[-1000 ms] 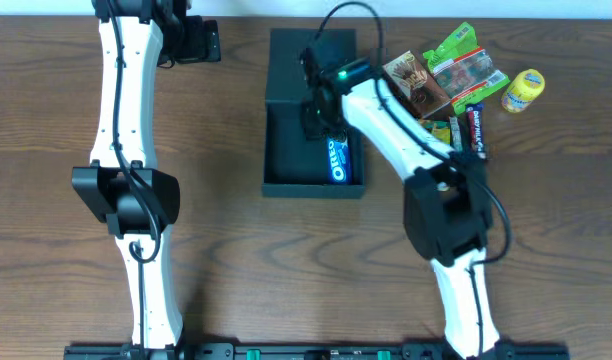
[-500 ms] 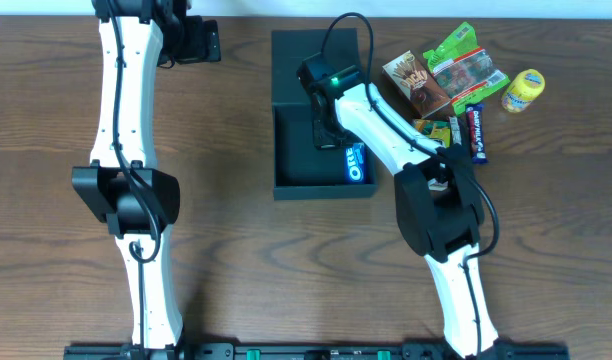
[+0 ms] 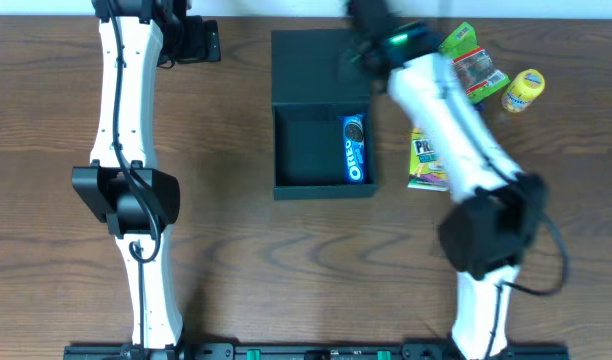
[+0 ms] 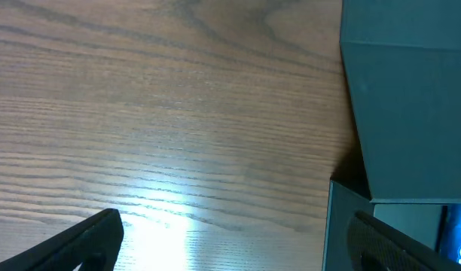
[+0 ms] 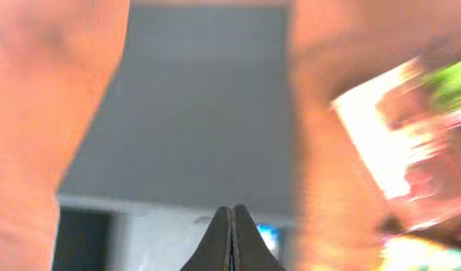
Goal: Pack container
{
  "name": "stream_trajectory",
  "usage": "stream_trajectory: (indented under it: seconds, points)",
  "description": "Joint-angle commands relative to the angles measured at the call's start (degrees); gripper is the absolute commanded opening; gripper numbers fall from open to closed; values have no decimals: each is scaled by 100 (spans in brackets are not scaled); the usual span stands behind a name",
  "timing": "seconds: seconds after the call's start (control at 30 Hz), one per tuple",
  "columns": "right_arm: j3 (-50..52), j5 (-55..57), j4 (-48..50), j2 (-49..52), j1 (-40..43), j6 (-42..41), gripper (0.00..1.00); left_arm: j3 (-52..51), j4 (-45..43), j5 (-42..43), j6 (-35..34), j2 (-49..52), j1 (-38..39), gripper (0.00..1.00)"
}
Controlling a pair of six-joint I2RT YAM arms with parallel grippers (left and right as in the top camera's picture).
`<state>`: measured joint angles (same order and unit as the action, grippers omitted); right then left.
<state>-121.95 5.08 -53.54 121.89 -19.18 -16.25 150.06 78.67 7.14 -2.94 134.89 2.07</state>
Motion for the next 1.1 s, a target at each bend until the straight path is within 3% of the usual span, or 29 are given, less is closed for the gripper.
stream_trajectory:
  seconds: [0.0,0.17,0.27,0.4,0.53,0.7,0.83,1.07]
  points:
    - [20,-55,-116,-24,791,-98,1,61,31,-22,37,-52,-17,95]
    - [356,-839,-173,39,1886,-769,1,52,39,-22,35,-52,-17,95]
    - [564,-1119,-323,39,2457,-769,8,52,39,-17,31,-52,-17,95]
    - [566,-2603,-411,37,2962,-767,2,50,39,-17,17,-52,-17,95]
    - [754,-2787,-181,37,3270,-286,1,50,39,-17,20,-52,-17,95]
    - [2024,-4048,1582,37,3475,-396,1,50,42,-4,17,-52,-17,95]
    - [2986,-3952,3340,37,3447,-1078,2,50,39,-4,17,-52,-17,95]
    - [3211,-2461,3259,37,3303,-1375,2,50,35,-4,20,-52,-17,95]
